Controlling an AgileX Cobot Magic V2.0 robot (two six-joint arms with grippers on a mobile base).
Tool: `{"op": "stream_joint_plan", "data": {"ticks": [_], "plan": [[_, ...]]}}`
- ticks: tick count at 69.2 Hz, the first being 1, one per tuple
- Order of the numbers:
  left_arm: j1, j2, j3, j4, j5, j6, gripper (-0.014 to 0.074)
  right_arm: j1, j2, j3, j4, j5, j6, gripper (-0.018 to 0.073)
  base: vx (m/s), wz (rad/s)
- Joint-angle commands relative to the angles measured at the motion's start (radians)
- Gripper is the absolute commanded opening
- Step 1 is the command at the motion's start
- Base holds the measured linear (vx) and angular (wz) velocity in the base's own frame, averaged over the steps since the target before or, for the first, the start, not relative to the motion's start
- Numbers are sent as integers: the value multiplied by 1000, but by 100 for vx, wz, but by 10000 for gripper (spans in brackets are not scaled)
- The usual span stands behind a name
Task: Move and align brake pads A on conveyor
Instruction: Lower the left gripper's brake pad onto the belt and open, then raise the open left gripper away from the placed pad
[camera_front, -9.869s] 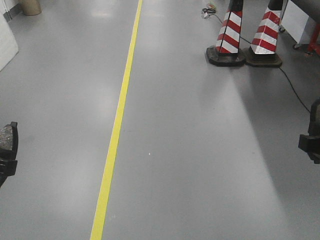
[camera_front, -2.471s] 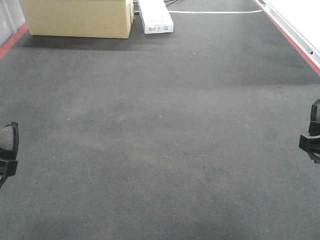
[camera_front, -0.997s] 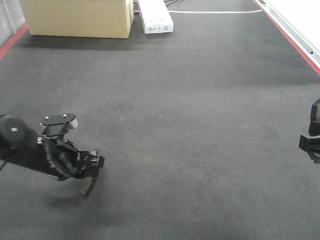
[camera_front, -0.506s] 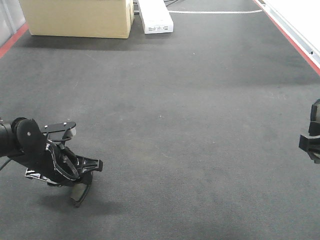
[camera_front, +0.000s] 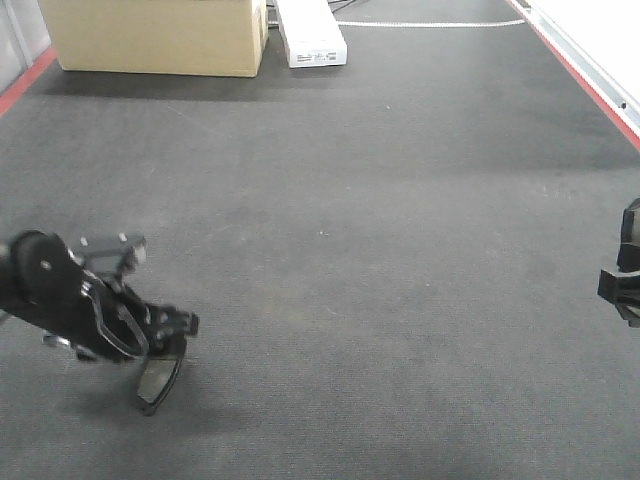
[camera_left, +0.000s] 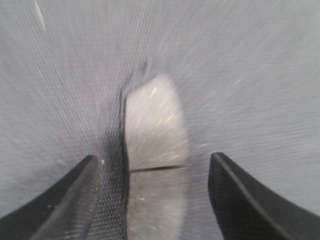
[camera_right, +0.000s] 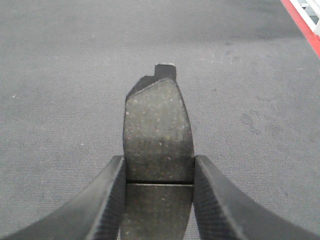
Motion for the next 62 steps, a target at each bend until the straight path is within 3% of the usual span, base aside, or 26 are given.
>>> {"op": "stream_joint_plan", "data": {"ticks": [1,10,20,43,62], "plan": [[-5,-129,-23,-8,-41,35,472,-2,-12,-30,-7,-90,-7,112,0,0],[-5,-258,-5,20,-48,47,440,-2,-12,-30,-7,-90,-7,112,0,0],[-5,-431,70,80,-90,42,345,-2,-12,-30,-7,-90,-7,112,0,0],[-5,-785,245,210,-89,42,-9,-2,-12,-30,-7,-90,-7,112,0,0],[-5,-1023,345,217,-94,42,-7,-2,-12,-30,-7,-90,-7,112,0,0]]}}
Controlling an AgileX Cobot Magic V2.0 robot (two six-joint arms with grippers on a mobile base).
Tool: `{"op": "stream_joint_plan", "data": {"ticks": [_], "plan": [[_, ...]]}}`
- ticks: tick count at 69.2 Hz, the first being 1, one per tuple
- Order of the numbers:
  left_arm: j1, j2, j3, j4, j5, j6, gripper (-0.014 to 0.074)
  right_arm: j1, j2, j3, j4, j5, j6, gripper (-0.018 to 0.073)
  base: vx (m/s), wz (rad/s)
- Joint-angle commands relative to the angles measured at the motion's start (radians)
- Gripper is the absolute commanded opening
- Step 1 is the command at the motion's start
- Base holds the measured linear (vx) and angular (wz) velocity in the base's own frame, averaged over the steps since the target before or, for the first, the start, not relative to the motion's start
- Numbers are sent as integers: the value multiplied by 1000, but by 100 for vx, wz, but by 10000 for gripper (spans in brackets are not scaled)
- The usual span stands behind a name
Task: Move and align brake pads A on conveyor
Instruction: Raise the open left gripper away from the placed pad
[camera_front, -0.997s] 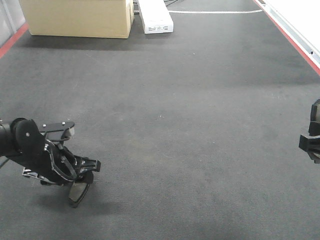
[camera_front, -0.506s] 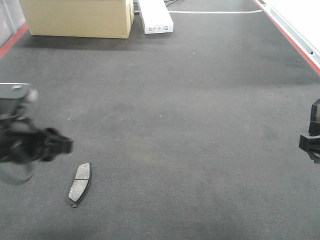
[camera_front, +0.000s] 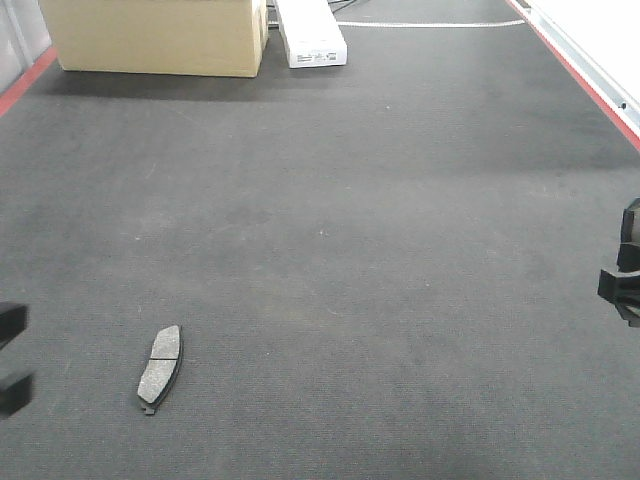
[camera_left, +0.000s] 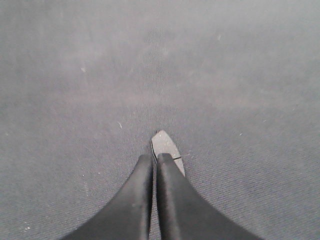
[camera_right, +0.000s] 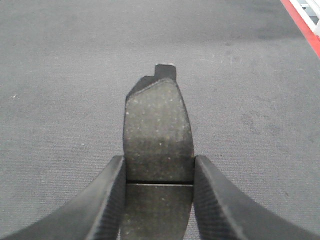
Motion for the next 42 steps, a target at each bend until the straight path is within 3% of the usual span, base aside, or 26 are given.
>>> {"op": "stream_joint_plan", "data": {"ticks": [1,42], "plan": [[-5,-67,-2,-4,-58,-1,-8,-2,-12,-30,-7,-90,-7,112,0,0],[-5,-137,15,-4,-53,-1,-6,-2,-12,-30,-7,-89,-7,112,0,0]]}}
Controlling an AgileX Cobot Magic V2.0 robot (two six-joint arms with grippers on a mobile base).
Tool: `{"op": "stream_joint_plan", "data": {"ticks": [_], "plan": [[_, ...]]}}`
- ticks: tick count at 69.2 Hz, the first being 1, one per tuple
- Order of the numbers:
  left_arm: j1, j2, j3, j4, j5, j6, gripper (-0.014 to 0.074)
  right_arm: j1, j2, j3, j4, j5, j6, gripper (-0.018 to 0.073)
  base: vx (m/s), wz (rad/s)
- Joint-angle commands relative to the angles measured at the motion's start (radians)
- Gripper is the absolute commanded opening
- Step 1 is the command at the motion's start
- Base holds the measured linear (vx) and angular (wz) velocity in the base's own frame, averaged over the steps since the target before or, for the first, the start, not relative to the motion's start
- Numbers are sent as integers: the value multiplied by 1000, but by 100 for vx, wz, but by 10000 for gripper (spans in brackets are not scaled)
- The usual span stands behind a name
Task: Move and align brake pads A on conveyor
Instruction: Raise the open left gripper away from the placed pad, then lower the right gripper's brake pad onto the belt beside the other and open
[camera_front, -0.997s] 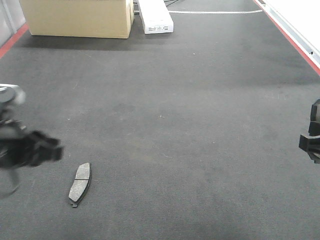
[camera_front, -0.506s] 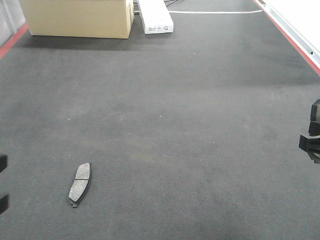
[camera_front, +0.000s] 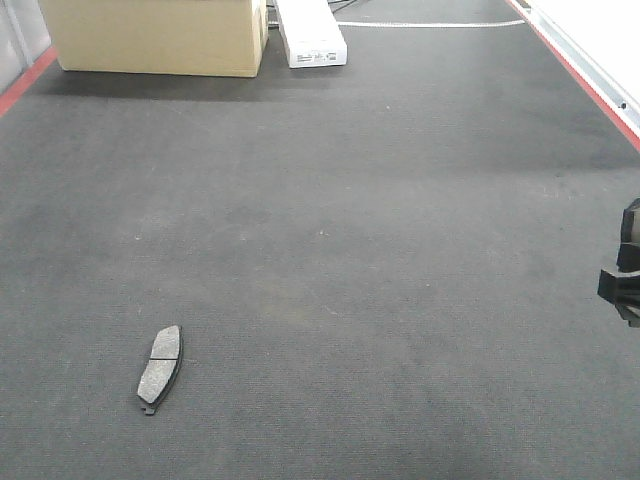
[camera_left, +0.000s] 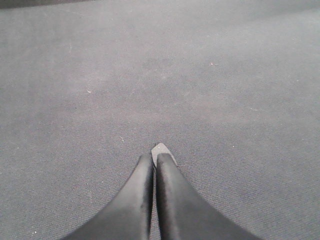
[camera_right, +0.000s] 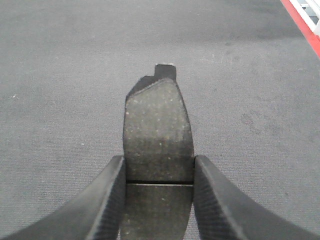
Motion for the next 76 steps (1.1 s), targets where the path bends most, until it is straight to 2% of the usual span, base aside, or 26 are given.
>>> {"op": "stream_joint_plan", "data": {"ticks": [1,33,43,59,66,76], "plan": [[-5,0,-26,-4,-63,-1,-6,-2,-12,-30,-7,-89,-7,112,0,0],[-5,0,-26,-4,-63,-1,-6,-2,-12,-30,-6,-99,-7,112,0,0],[-5,0,-26,-4,-63,-1,-6,-2,-6,-30,32,-106,-4,113,0,0],[-5,0,-26,-4,-63,-1,-6,-1,122,-87,51,1,-37,116,0,0],[-5,0,-26,-4,-63,-1,-6,-1,212,-136,89,50,-50,117,0,0],[-5,0,-26,-4,-63,-1,-6,9,346,-186,189,82,-141,120,0,0]]}}
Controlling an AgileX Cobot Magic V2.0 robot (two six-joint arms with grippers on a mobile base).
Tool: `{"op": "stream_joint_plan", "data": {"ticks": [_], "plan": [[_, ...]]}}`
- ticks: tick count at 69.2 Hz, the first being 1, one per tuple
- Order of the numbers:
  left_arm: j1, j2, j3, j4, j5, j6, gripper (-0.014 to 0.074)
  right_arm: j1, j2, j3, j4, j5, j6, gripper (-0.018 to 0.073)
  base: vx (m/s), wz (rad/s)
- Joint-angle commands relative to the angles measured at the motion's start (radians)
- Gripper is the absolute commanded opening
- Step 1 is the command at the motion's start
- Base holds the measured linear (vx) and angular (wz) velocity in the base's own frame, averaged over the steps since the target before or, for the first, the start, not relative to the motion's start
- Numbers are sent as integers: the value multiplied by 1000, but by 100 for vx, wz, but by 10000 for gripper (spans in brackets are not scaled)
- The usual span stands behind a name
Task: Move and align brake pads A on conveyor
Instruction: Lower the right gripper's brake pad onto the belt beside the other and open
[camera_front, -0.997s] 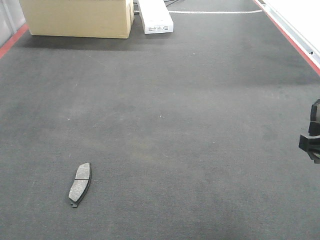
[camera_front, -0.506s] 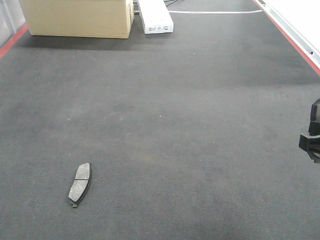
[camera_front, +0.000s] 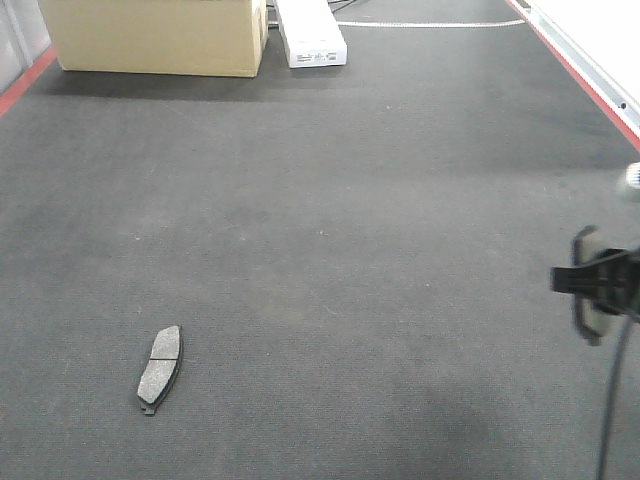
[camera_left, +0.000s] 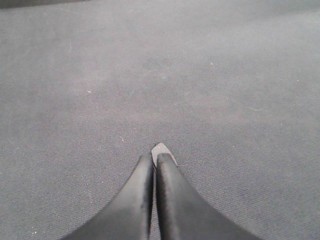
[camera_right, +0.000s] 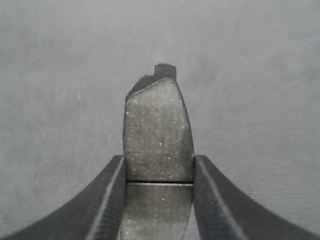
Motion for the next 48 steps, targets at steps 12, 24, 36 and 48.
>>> {"op": "stream_joint_plan", "data": {"ticks": [12,24,36,48], "plan": [[-5,0,-26,-4,-63,-1,-6,148,197,-95,103,-37,-100,123,0,0],[-5,0,-26,-4,-63,-1,-6,268,346,-174,99,-17,8,123,0,0],[-5,0,-26,-4,-64,-1,-6,289,470,-263,98,24,38,125,0,0],[-5,0,-26,-4,-64,-1,-6,289,547,-319,98,74,64,130,0,0]]}}
